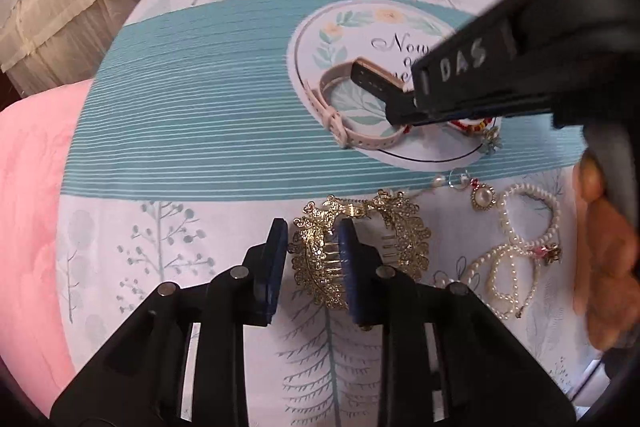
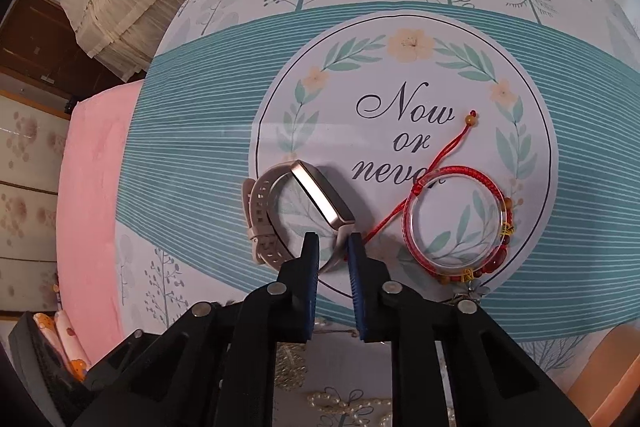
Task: Organize jewelry
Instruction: 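Grasp the gold leaf hair clip with the left tool while the right tool grasps the pink watch band, then carry the gold clip and pink watch band into the peach tray and release both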
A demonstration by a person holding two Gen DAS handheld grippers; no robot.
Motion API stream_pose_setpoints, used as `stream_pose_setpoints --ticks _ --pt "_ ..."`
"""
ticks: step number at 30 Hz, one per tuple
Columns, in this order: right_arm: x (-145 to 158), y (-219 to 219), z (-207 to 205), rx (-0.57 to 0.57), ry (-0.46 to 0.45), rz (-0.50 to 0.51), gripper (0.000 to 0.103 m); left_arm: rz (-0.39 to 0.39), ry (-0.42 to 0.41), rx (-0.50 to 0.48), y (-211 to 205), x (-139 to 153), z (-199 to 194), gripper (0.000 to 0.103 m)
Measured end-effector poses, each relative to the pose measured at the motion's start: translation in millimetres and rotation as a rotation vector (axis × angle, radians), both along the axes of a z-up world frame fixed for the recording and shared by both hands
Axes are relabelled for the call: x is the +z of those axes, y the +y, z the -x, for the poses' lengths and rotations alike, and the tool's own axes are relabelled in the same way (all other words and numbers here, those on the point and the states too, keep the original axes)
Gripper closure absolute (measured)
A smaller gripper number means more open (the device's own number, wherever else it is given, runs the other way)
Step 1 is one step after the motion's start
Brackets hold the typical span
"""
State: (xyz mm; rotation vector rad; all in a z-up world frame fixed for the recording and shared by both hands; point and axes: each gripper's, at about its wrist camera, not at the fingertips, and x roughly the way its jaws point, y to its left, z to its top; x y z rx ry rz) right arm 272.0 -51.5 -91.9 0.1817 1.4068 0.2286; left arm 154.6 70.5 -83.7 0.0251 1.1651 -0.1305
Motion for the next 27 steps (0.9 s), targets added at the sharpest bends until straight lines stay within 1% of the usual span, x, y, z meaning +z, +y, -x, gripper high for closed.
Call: stream_pose_setpoints --ticks 2,4,6,9,11,14,18,20,24,27 --pt "1 5 0 0.011 -0.015 0.017 0.098 0.003 -0.021 0.011 7 7 5 0.080" --pt "8 5 3 0.016 -0.041 0.017 0.098 0.006 -0.036 0.019 12 14 9 0.080" --pt "21 2 10 0.018 -0.069 -0.007 0.099 0.008 -0.048 0.032 19 23 15 0.080" --pt "48 -5 20 0.021 -0.132 -0.021 0.099 0.019 -0.074 0.041 24 37 26 0.080" --pt "66 -14 29 0.017 -0.163 -0.050 0.099 0.024 -0.092 0.045 24 49 37 0.080" --pt "96 -40 51 0.010 -0.222 -0.082 0.099 0.029 -0.126 0.041 24 69 50 0.080" --pt "131 -94 89 -0.029 -0.276 -0.109 0.099 0.039 -0.180 0.006 13 98 69 0.080" --pt "143 -123 113 -0.060 -0.300 -0.095 0.099 0.055 -0.207 -0.024 3 113 78 0.080" --pt "154 -181 160 -0.140 -0.330 -0.068 0.099 0.085 -0.248 -0.079 -24 138 83 0.080" --pt "150 -225 200 -0.220 -0.336 -0.042 0.099 0.106 -0.272 -0.125 -46 153 86 0.080"
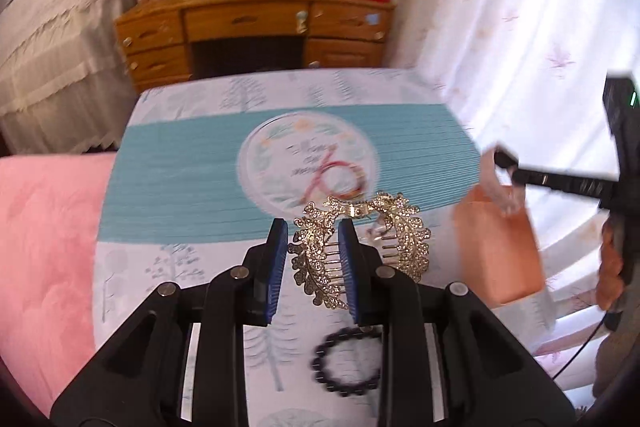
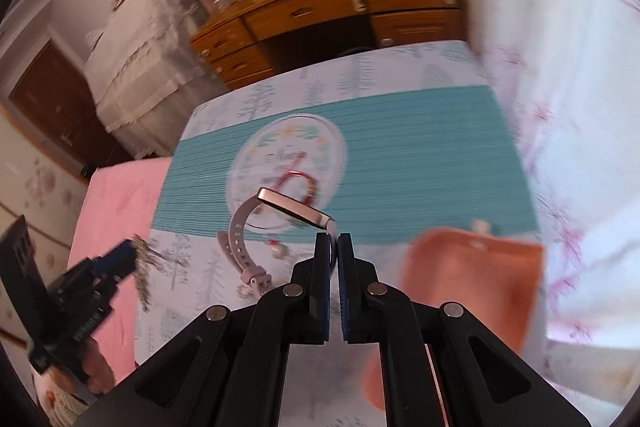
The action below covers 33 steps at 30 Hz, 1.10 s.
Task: Organize jewelry
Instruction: 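Carry the gold clip and pink watch band into the peach tray and release both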
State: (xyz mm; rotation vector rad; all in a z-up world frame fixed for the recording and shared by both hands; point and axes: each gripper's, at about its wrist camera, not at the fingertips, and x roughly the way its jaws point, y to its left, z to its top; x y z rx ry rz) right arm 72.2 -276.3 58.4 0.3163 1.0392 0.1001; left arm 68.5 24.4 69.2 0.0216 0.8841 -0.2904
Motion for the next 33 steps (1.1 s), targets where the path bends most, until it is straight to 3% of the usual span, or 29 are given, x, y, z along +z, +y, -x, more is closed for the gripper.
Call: stream_pose_setpoints --ticks 5,11,15,21,28,33 --pt "-39 -55 56 -0.090 0.068 0.019 0.099 0.026 -0.046 -0.107 -54 27 11 0.080" --pt "-87 -70 95 -0.103 0.129 0.069 0.099 0.035 -0.062 -0.250 -137 33 17 0.080" --pt "-101 -72 105 -0.100 0.143 0.076 0.099 0.043 -0.023 -0.330 -191 11 14 0.080" --pt "-114 -70 106 -0.084 0.191 0.080 0.099 0.022 0.057 -0.386 -256 -46 1 0.080" --pt "-127 -61 101 -0.068 0.209 0.071 0.097 -0.055 0.128 -0.391 -278 -106 -6 0.079" --pt "-126 -54 104 -0.025 0.233 0.115 0.095 -0.070 0.191 -0.409 -276 -121 2 0.075"
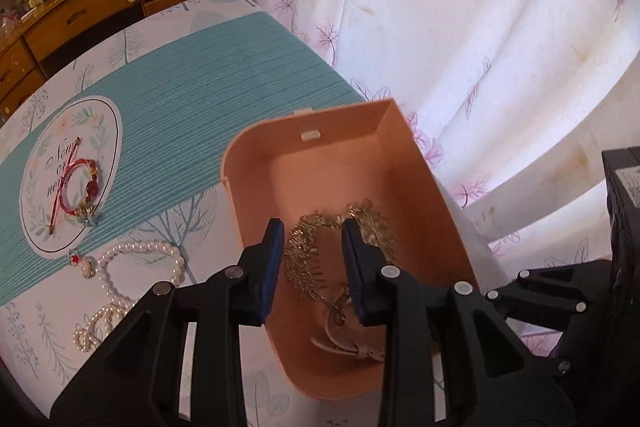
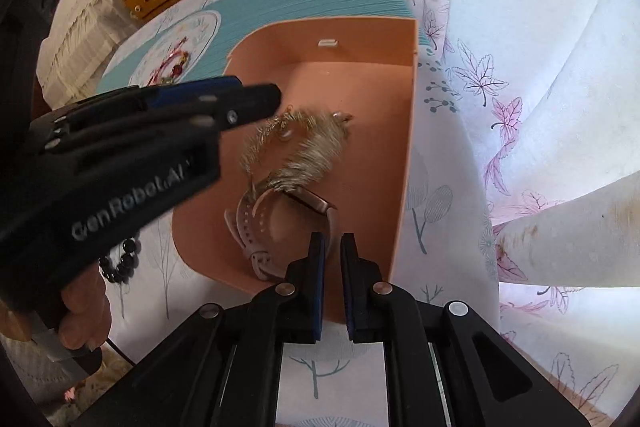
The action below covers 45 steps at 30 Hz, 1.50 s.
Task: Organize jewelry
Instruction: 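Carry the gold clip and pink watch band into the peach tray and release both, then withdraw both tools from the tray toward the black bead bracelet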
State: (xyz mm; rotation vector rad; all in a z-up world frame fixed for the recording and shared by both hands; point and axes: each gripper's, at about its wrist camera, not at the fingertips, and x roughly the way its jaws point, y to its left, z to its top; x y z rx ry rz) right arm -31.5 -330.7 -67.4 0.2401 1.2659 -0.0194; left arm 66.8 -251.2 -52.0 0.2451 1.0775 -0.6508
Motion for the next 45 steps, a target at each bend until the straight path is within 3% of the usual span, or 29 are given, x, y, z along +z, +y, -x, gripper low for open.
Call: stream_pose_setpoints --ticks 3,8,9,11,13,16,18,28,36,45 --pt "3 8 4 0.042 0.002 0.068 0.095 -0.026 0.000 -0.021 3 -2 9 0.059" --pt "16 8 13 0.072 -0.012 0.093 0.092 -0.024 0.000 -0.048 12 7 31 0.057" --pt "20 7 12 0.070 -0.023 0.096 0.090 -0.020 -0.010 -0.050 15 12 36 0.057" --pt "32 7 15 0.067 -0.069 0.100 0.068 -0.005 -0.033 -0.049 21 22 40 0.057" --pt "43 5 17 0.062 -0.102 0.110 0.062 0.015 -0.051 -0.042 31 35 46 0.055" --pt "60 16 20 0.077 -0.150 0.148 0.062 0.036 -0.104 -0.002 57 58 56 0.043" --pt "70 25 20 0.088 -0.173 0.169 0.062 0.048 -0.130 0.025 75 70 62 0.040" --pt "104 88 18 0.204 -0.257 0.136 0.062 0.028 -0.216 0.236 172 100 89 0.039" --pt "113 154 5 0.345 -0.303 0.106 0.062 -0.001 -0.176 0.384 244 83 99 0.039" --pt "85 184 -24 0.414 -0.256 0.068 0.062 -0.013 -0.044 0.414 288 36 90 0.039"
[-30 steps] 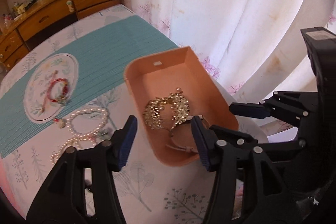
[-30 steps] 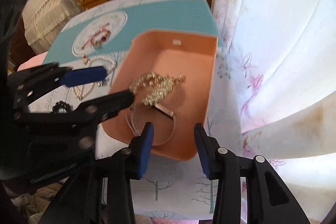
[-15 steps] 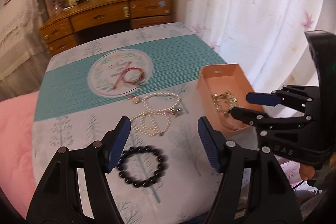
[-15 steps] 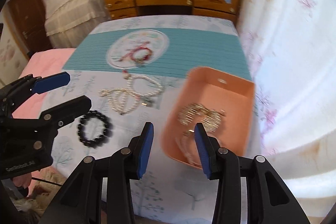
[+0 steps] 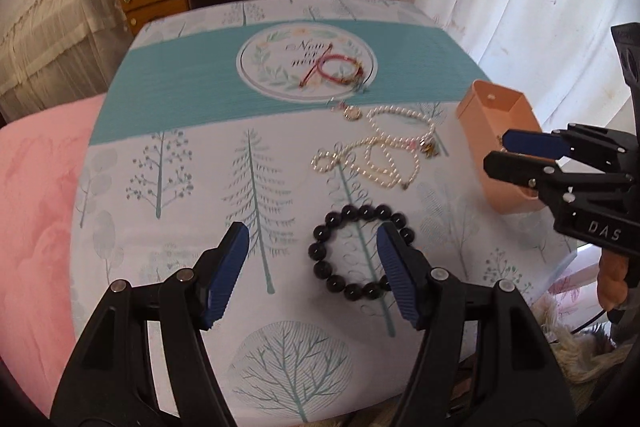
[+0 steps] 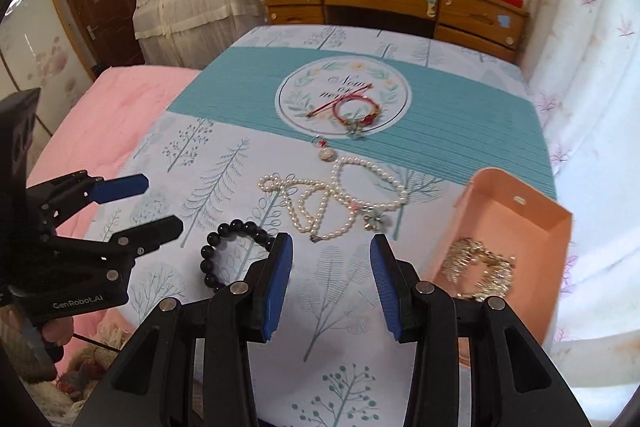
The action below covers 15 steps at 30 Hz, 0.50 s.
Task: Organize jewelry
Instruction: 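Withdraw both tools from the tray toward the black bead bracelet, then grasp the black bead bracelet with the left tool while the right tool grasps a pearl necklace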
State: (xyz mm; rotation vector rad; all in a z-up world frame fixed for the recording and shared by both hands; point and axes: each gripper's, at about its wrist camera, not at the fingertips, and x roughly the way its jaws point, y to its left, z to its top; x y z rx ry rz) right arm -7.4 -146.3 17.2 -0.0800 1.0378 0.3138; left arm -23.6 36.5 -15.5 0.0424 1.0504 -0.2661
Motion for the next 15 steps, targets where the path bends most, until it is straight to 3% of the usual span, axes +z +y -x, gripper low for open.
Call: stream_pose_setpoints --ticks 7,13,15 --pt "-36 10 -13 0.041 0.069 0.000 0.062 0.029 0.110 -0.024 -11 -42 -13 0.039" --pt "-55 14 -14 0.059 0.099 -0.009 0.062 -0.018 0.164 -0.040 -29 -61 -27 0.040" --pt "-59 14 -16 0.058 0.106 -0.006 0.062 -0.041 0.174 -0.043 -36 -64 -31 0.048"
